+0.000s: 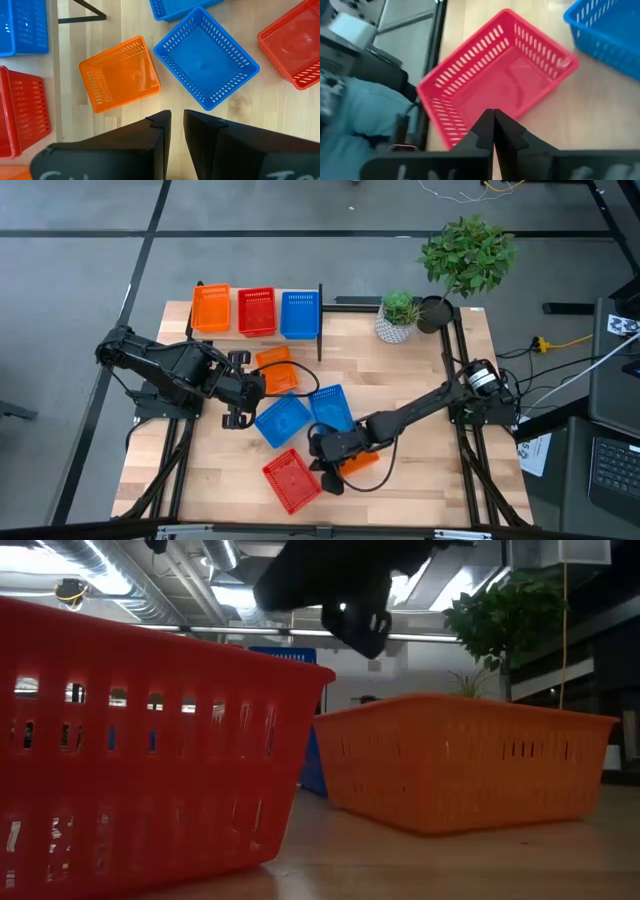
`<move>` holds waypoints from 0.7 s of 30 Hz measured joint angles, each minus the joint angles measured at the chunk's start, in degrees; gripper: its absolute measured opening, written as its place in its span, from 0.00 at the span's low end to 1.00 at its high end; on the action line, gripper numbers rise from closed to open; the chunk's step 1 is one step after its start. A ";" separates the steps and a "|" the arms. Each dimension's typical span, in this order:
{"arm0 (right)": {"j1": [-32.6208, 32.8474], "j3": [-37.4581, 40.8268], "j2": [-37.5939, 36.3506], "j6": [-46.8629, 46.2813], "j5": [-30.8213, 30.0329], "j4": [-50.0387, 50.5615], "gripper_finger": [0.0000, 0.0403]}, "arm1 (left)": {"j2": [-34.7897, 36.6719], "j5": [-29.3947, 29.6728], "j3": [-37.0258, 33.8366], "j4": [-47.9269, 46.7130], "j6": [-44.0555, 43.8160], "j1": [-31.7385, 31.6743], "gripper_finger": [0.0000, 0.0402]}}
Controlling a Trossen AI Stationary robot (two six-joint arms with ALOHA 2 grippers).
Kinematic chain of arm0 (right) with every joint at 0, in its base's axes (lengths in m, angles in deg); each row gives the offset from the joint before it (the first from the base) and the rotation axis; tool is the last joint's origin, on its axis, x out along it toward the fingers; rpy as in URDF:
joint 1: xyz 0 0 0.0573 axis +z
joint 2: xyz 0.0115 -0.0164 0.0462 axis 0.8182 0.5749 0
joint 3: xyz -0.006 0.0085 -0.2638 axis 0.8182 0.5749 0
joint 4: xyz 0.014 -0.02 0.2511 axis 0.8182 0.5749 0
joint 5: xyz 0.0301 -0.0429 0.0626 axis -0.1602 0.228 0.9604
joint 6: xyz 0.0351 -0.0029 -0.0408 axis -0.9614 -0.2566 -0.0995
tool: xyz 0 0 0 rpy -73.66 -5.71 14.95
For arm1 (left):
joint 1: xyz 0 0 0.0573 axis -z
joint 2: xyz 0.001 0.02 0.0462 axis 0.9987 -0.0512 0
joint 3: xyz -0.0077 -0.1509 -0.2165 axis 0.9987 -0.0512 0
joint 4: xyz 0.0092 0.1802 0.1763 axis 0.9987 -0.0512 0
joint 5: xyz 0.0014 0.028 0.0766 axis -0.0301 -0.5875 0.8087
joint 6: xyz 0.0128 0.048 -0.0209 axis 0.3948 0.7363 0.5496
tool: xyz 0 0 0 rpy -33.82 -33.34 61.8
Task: Stack baskets on shelf by color
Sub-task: Move the bins to the center of the table
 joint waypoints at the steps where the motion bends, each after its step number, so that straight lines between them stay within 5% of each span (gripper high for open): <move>1: 0.40 -0.02 -0.03 -1.20 -0.02 0.01 0.02 | 0.00 0.01 0.00 0.03 0.01 0.00 0.11; 10: 5.66 -0.02 -0.20 -11.12 -2.90 3.50 0.02 | 0.01 0.01 0.00 0.15 -0.01 0.01 0.11; 21: 11.57 -0.02 -0.24 -31.74 -5.46 24.15 0.02 | 0.00 0.04 0.02 0.19 -0.03 -0.01 0.11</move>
